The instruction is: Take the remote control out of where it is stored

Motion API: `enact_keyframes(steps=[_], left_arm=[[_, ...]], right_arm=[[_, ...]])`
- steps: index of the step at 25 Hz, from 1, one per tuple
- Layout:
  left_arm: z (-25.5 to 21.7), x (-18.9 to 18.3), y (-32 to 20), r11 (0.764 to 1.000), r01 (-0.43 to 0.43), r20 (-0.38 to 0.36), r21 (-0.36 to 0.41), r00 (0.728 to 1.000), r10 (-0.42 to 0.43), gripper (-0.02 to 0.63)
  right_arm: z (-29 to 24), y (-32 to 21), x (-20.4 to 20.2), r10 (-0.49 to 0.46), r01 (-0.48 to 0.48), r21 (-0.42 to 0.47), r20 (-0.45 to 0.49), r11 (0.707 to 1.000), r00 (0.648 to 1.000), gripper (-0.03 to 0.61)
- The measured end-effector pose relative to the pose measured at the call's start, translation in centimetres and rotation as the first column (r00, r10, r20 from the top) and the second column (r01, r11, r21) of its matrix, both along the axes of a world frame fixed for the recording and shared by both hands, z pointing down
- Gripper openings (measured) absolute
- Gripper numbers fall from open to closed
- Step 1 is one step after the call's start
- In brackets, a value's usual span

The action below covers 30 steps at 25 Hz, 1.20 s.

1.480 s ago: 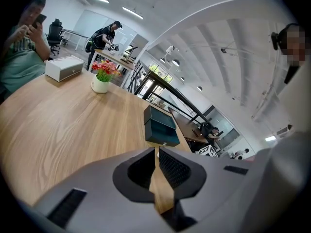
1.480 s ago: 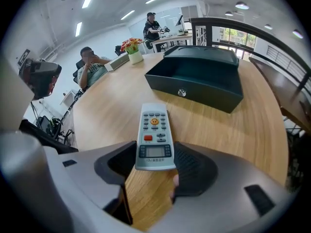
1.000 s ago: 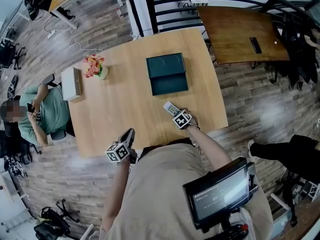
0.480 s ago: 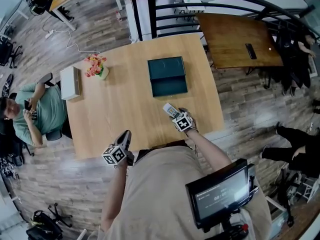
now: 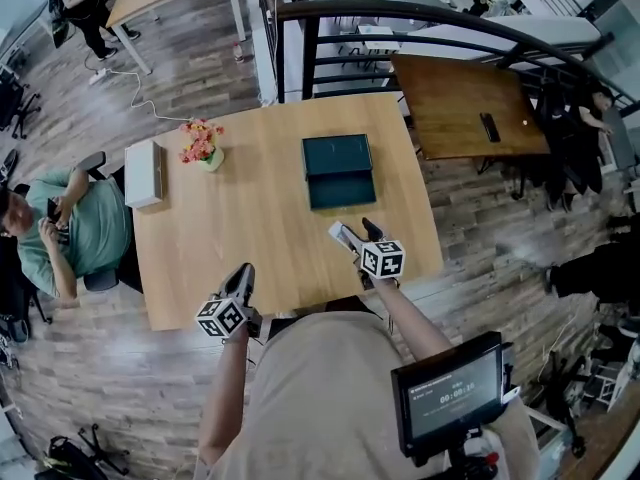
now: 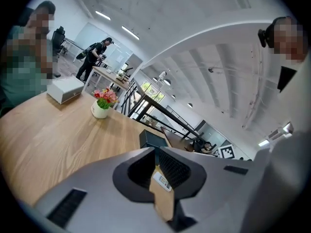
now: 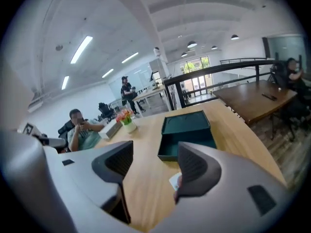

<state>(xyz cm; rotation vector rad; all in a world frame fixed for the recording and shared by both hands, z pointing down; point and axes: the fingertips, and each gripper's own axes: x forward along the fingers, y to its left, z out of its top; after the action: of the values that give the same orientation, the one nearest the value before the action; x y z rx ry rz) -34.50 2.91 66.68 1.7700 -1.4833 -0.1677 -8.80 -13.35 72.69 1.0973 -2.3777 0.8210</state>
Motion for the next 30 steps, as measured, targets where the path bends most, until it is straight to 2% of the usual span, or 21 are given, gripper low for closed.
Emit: enact_keyframes(steps=[2,4,7,12,15,17,20,27,30], left_arm=[[-1.0,-0.9,-0.2,1.000,-0.006,0.009,0.023,1.000,0.006,0.008],[-2.4,-1.5,-0.6,0.998,-0.006,-0.004,0.059,1.000,0.006,0.008],[-5.4,-2.2,-0.9,0.993,-0.006,-0.001,0.115,1.000,0.006,0.008],[-10.6,-2.7,-2.1,0.973,-0.051,0.024,0.227,0.999,0.046,0.008],[-13.2,-2.4,-2.6,0.960,-0.073,-0.005,0.269,0.997,0.078,0.008],[-15.2,-1.8,-2.7,0.951,-0.087,-0.030,0.297,0.994,0.100,0.008],[-18.3,-0.7,-2.5,0.931,-0.105,-0.023,0.351,0.992,0.121,0.008],[-25.5,2.9,-1.2,0.864,-0.137,0.093,0.484,0.990,0.105,0.008],[-26.4,4.7,-0.7,0.862,-0.124,0.092,0.491,0.992,0.090,0.008]], right_arm=[[-3.6,0.4,-1.3,0.043,-0.045,0.028,0.073,0.999,0.996,0.255],[-7.0,0.8,-2.4,0.068,-0.076,0.058,0.124,0.995,0.990,0.253],[-12.5,2.3,-3.5,0.051,-0.070,0.102,0.175,0.992,0.983,0.253],[-20.8,4.1,-3.4,0.052,-0.090,0.223,0.170,0.971,0.984,0.253],[-24.7,4.8,-2.9,0.069,-0.117,0.297,0.166,0.948,0.984,0.253],[-26.8,5.3,-2.5,0.079,-0.132,0.341,0.166,0.931,0.983,0.253],[-29.5,6.0,-1.8,0.076,-0.137,0.416,0.161,0.899,0.984,0.253],[-34.4,8.8,1.6,0.047,-0.134,0.589,0.161,0.797,0.986,0.253],[-34.6,9.5,3.7,0.039,-0.125,0.643,0.147,0.756,0.988,0.253]])
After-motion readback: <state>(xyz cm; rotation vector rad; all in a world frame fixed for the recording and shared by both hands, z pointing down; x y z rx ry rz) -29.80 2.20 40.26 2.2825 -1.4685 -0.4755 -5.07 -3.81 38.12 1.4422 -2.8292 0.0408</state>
